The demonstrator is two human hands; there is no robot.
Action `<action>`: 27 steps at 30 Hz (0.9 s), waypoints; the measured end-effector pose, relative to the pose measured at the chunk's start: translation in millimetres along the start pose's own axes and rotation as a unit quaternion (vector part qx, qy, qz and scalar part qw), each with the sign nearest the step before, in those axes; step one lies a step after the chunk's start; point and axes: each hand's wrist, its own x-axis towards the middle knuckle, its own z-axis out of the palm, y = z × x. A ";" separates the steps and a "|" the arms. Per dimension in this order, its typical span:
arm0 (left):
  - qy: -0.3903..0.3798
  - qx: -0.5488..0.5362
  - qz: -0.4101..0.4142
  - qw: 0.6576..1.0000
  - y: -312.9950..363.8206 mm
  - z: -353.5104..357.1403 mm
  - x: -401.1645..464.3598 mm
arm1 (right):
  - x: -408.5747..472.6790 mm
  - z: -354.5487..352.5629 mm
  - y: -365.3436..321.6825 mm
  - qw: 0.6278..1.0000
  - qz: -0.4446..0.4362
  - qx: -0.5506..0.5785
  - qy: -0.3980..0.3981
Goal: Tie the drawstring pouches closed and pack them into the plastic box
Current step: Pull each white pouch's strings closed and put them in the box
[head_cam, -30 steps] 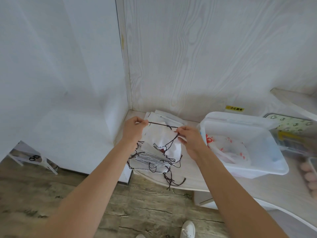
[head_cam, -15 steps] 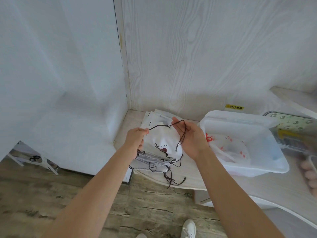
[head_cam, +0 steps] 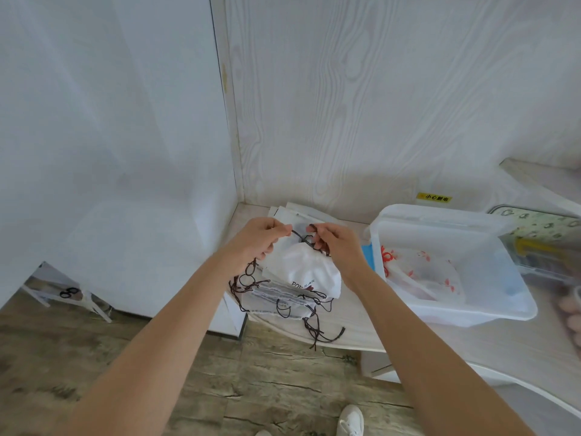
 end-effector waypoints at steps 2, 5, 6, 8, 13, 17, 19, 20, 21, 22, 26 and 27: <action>-0.034 0.048 0.018 0.998 12.9 -6.7 0.3 | -2.1 -3.7 2.1 1.000 -0.001 -0.013 -0.028; -0.045 0.038 0.025 0.998 29.0 -10.5 3.8 | -6.6 -7.3 2.6 0.999 -0.001 0.011 -0.038; -0.041 0.010 0.015 0.999 32.8 -9.7 6.2 | -8.0 -7.3 1.6 0.999 0.006 0.026 -0.032; -0.042 -0.050 -0.022 0.998 38.7 -5.9 12.4 | -10.2 -6.3 -1.4 0.999 0.015 0.045 -0.027; -0.121 -0.194 -0.140 0.963 43.0 5.2 31.6 | -10.4 -5.6 3.0 0.997 0.014 0.028 -0.072; -0.116 -0.326 -0.185 0.920 40.5 19.0 47.2 | -11.9 -6.2 6.0 0.991 0.052 0.083 -0.090; -0.059 -0.384 -0.189 0.902 33.9 27.0 52.4 | -10.2 -7.6 7.1 0.988 0.066 0.110 -0.081; -0.026 -0.389 -0.183 0.903 30.6 31.1 51.3 | -9.5 -8.7 8.1 0.990 0.065 0.101 -0.073; 0.005 -0.375 -0.172 0.911 25.8 35.0 52.2 | -9.3 -9.9 9.0 0.992 0.063 0.090 -0.066; 0.035 -0.347 -0.154 0.925 22.1 38.4 50.4 | -9.0 -10.9 10.1 0.993 0.063 0.086 -0.059; 0.217 -0.074 0.053 0.972 2.8 43.2 39.0 | -6.5 -11.7 10.3 0.990 0.070 0.124 -0.020; 0.226 -0.028 0.104 0.968 0.6 44.0 30.7 | -5.7 -10.5 9.2 0.989 0.068 0.132 -0.014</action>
